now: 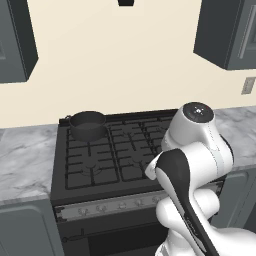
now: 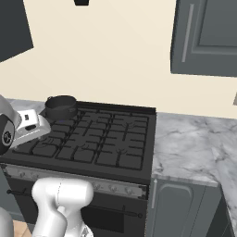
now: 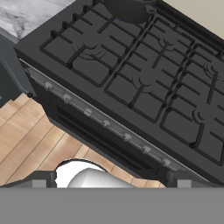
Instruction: Turn on the burner for the pot on the stove. Wait thirty seconds for the pot to heat up. Then add the eggplant to the pot.
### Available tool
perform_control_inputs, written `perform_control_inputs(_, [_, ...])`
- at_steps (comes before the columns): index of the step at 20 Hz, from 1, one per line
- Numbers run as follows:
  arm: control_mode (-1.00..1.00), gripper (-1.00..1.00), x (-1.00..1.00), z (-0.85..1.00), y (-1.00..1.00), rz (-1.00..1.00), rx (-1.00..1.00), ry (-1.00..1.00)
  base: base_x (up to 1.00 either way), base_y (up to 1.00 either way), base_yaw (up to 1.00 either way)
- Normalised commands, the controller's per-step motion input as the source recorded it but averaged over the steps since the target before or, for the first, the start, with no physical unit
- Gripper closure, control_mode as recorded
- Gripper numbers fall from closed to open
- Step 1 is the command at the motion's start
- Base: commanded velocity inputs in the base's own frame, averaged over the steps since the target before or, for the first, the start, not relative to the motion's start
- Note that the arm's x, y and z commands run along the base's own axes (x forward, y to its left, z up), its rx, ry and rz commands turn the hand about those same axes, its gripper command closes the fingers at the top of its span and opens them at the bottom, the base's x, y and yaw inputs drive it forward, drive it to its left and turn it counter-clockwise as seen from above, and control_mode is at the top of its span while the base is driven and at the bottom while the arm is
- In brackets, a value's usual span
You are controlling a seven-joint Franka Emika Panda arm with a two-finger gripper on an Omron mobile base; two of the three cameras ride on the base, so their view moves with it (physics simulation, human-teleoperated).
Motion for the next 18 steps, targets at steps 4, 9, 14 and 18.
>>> perform_control_inputs(4, [-1.0, -1.0, 0.0, 0.0, 0.0, 0.0, 0.0, 0.0, 0.0, 0.0, 0.0])
perform_control_inputs(9, [-1.0, -1.0, 0.0, 0.0, 0.0, 0.0, 0.0, 0.0, 0.0, 0.0, 0.0])
perform_control_inputs(14, [-1.0, -1.0, -0.04, 0.0, -0.02, 0.0, 0.01, -0.02, 0.0, 0.0, 0.0])
perform_control_inputs(18, [-1.0, -1.0, -0.17, 0.0, -0.1, -0.04, 0.07, -0.36, 0.0, 0.0, 0.0])
